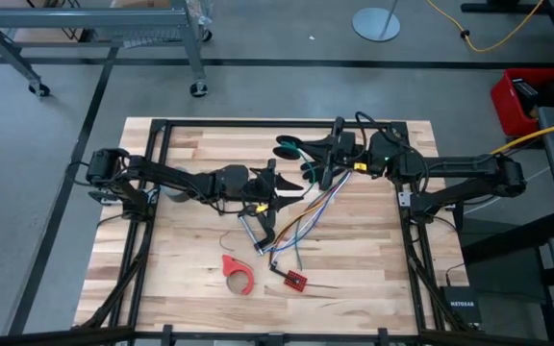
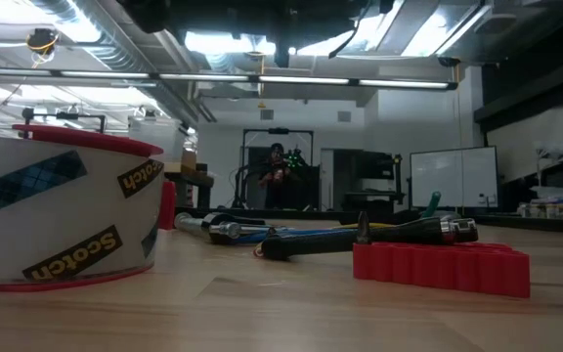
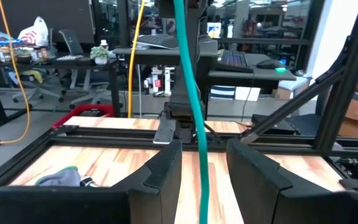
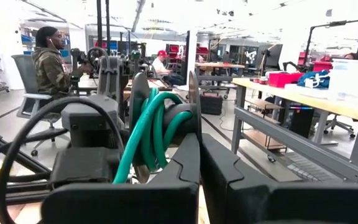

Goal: Coil cords
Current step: Coil the green wire around the spool

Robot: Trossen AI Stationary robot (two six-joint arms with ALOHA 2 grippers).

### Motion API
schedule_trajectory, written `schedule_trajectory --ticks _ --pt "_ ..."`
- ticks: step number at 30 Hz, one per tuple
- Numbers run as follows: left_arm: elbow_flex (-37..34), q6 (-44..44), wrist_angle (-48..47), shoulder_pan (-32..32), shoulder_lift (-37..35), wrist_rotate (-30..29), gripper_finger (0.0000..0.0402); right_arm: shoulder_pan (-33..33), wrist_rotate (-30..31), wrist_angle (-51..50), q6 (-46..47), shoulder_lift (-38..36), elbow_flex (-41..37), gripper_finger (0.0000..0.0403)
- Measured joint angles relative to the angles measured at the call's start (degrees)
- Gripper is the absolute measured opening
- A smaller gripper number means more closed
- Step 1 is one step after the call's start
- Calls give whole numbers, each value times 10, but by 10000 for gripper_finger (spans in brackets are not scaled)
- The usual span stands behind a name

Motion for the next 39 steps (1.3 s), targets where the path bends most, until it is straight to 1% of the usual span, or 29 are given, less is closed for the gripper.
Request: schedule_trajectory --ticks 8,14,24,28,33,35,39 --pt "0 -1 0 0 0 0 120 0 0 7 0 0 0 3" --pt "0 -2 0 0 0 0 120 0 1 50 1 20 0 3" --pt "0 -2 -5 0 0 -1 119 0 1 50 1 32 0 3" --pt "0 -2 -6 0 0 -2 93 0 1 47 0 32 0 3" --pt "0 -2 -8 0 0 -3 37 0 1 39 1 32 0 3" --pt "0 -2 -17 0 -1 -14 13 0 1 35 0 31 0 3" --pt "0 -18 -53 0 -1 -52 8 0 1 13 -2 26 0 3"
